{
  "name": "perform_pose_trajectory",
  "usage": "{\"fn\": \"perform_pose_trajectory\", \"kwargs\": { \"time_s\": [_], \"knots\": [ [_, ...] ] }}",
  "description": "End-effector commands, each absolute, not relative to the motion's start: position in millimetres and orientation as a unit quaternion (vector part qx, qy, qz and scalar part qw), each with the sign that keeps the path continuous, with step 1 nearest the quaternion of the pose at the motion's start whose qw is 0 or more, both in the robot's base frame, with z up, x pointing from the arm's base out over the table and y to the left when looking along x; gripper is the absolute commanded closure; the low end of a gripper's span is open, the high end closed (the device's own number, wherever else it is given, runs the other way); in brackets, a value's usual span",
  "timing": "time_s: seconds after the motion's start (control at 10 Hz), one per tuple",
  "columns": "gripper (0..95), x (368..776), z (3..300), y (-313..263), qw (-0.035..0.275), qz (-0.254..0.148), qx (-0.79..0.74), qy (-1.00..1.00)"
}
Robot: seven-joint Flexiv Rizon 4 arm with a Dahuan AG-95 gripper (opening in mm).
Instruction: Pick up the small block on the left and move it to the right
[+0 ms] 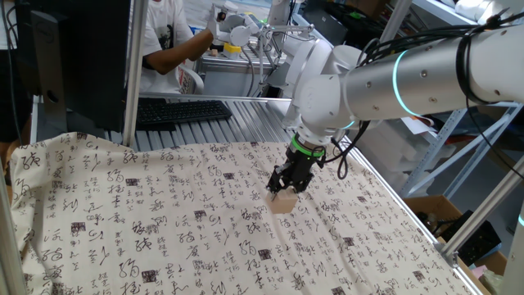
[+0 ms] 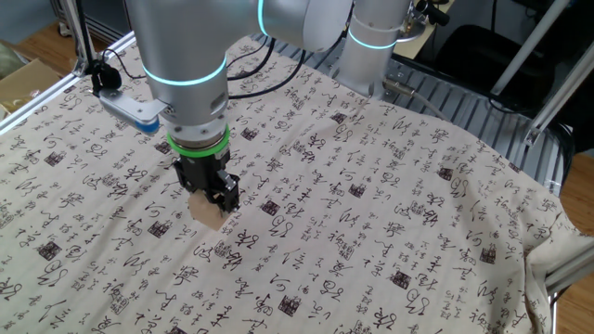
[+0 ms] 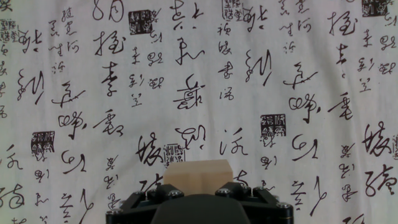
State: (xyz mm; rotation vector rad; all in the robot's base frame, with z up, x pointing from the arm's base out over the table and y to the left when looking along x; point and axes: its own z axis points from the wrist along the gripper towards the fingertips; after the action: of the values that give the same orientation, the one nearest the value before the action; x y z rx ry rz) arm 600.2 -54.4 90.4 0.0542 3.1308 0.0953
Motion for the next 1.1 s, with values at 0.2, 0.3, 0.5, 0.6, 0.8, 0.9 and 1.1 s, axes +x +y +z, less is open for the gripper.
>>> {"fn": "perform_pose_trajectory", "kwargs": {
  "time_s": [0.2,0.3,0.5,0.6,0.8,0.9,1.1],
  "knots": [
    [95.0,599.7,90.3,-54.4,0.003,0.021,0.011,1.0],
    [95.0,599.7,90.3,-54.4,0.001,0.015,0.004,1.0],
    [95.0,599.7,90.3,-54.4,0.002,0.015,0.0,1.0],
    [95.0,599.7,90.3,-54.4,0.003,0.015,-0.004,1.0],
    [95.0,599.7,90.3,-54.4,0.004,0.014,-0.02,1.0],
    [95.0,599.7,90.3,-54.4,0.004,0.013,-0.031,0.999],
    [95.0,599.7,90.3,-54.4,0.003,0.012,-0.046,0.999]
  ]
}}
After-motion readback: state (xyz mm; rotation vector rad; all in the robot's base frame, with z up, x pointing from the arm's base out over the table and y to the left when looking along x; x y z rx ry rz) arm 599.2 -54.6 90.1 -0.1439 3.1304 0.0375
